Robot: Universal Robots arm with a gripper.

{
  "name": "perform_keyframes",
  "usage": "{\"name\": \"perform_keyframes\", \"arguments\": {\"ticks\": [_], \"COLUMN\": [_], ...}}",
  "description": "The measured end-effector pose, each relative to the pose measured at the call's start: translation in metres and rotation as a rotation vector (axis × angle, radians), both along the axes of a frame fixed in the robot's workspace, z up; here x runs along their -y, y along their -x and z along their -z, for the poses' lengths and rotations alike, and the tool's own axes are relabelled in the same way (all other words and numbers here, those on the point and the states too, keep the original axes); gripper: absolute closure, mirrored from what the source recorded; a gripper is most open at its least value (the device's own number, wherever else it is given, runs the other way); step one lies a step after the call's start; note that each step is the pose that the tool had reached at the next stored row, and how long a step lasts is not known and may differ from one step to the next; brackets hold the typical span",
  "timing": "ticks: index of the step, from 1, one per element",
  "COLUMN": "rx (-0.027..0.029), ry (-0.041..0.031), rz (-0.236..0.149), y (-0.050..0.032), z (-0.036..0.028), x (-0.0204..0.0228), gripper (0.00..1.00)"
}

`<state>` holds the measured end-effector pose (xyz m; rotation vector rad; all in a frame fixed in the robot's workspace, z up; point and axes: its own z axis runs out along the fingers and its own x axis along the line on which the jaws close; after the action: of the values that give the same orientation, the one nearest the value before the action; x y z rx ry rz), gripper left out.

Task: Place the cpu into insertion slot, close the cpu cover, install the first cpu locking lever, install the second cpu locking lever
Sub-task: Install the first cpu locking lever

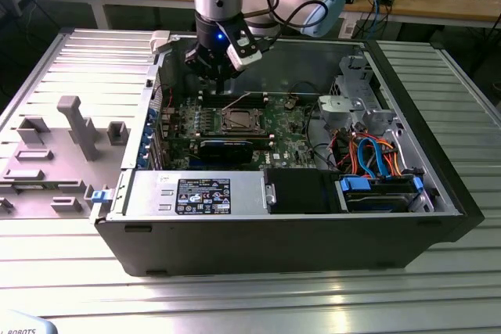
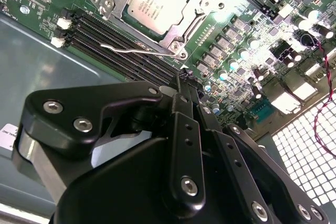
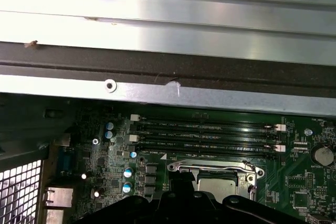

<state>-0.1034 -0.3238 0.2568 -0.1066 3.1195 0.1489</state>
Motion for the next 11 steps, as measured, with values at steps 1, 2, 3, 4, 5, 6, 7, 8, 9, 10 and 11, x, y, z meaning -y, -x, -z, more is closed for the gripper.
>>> {"name": "perform_keyframes", "arguments": {"ticks": [1,2,3,4,5,6,7,8,9,10,11], "rx": [0.0000,-0.0001,0.0000,-0.0001,-0.0001,0.0000,-0.0001,0.0000,-0.0001,0.0000,0.0001], "ry": [0.0000,0.0000,0.0000,0.0000,0.0000,0.0000,0.0000,0.0000,0.0000,-0.0001,-0.0004], "rz": [0.000,0.000,0.000,0.000,0.000,0.000,0.000,0.000,0.000,0.000,0.000], "y": [0.0000,0.0000,0.0000,0.0000,0.0000,0.0000,0.0000,0.0000,0.0000,-0.0002,-0.0004], "z": [0.0000,0.0000,0.0001,0.0001,0.0001,0.0001,0.0001,0.0001,0.0001,0.0002,0.0004], "x": [0.0000,0.0000,0.0000,0.0000,0.0000,0.0000,0.0000,0.0000,0.0000,0.0000,0.0000], "gripper": [0.89,0.89,0.89,0.89,0.89,0.89,0.89,0.89,0.89,0.89,0.89]}}
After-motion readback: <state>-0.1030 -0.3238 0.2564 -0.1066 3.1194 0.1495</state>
